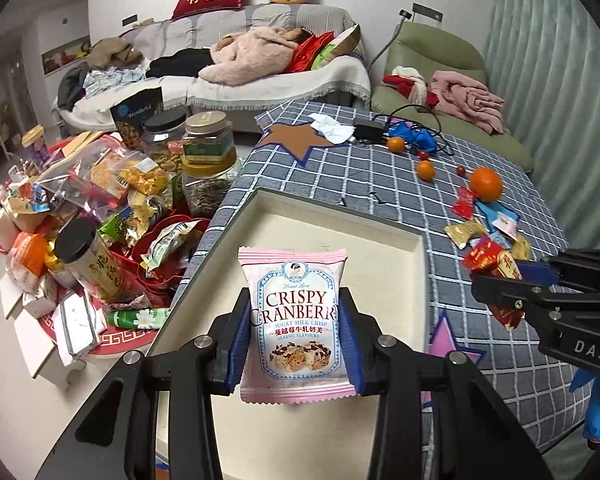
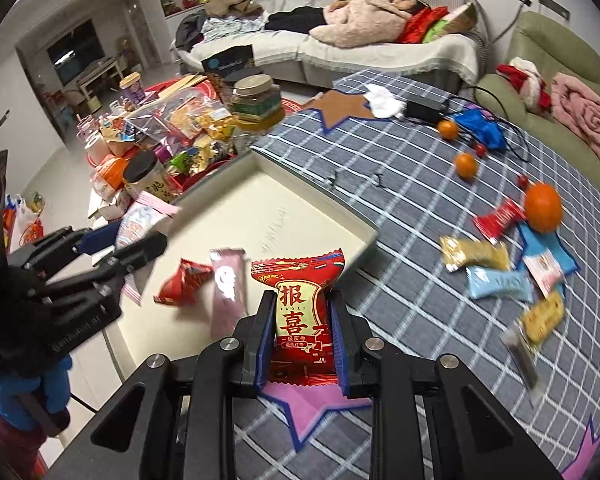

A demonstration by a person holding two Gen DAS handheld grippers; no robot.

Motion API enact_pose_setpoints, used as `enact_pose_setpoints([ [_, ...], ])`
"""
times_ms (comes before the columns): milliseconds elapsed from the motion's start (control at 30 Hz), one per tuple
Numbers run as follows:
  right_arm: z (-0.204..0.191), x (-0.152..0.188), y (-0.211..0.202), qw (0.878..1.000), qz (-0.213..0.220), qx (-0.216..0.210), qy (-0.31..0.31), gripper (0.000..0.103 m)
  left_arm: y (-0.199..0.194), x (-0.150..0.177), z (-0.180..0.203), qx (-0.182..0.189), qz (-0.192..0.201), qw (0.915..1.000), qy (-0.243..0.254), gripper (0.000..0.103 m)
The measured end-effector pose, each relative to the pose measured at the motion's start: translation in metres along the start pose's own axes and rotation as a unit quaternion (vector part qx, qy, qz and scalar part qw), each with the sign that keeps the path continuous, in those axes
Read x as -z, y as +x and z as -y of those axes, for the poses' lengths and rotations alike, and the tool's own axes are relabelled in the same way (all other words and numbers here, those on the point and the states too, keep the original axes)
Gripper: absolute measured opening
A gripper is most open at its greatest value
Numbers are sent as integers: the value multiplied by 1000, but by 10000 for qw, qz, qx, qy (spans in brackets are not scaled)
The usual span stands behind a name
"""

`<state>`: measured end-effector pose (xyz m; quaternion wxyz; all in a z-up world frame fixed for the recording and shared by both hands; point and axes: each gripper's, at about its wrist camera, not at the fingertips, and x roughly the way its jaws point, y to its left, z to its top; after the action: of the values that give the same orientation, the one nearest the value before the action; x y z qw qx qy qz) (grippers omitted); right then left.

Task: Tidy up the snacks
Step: 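Carry both packets over the white tray and open both tools to release them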

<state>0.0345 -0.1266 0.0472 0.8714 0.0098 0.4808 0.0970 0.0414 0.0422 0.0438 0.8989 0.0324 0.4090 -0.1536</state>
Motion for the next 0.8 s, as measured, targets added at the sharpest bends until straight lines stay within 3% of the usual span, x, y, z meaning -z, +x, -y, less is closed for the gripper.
enact_pose_setpoints([
  [600, -15, -30, 66, 9980, -433, -438, 114, 27, 52, 6, -12, -60, -544, 9984, -166, 44],
  [667, -14, -30, 68, 9979, -460, -441, 119, 27, 54, 8, -13, -64, -588, 9981, -179, 52],
  [733, -12, -30, 70, 9974, -523, -477, 139, 29, 54, 9, -12, -111, -590, 9980, -179, 81],
  [767, -11, -29, 71, 9970, -566, -509, 167, 46, 53, 10, -12, -124, -555, 9982, -175, 82],
  [800, -8, -28, 72, 9967, -591, -521, 201, 86, 50, 10, -11, -123, -507, 9985, -155, 82],
])
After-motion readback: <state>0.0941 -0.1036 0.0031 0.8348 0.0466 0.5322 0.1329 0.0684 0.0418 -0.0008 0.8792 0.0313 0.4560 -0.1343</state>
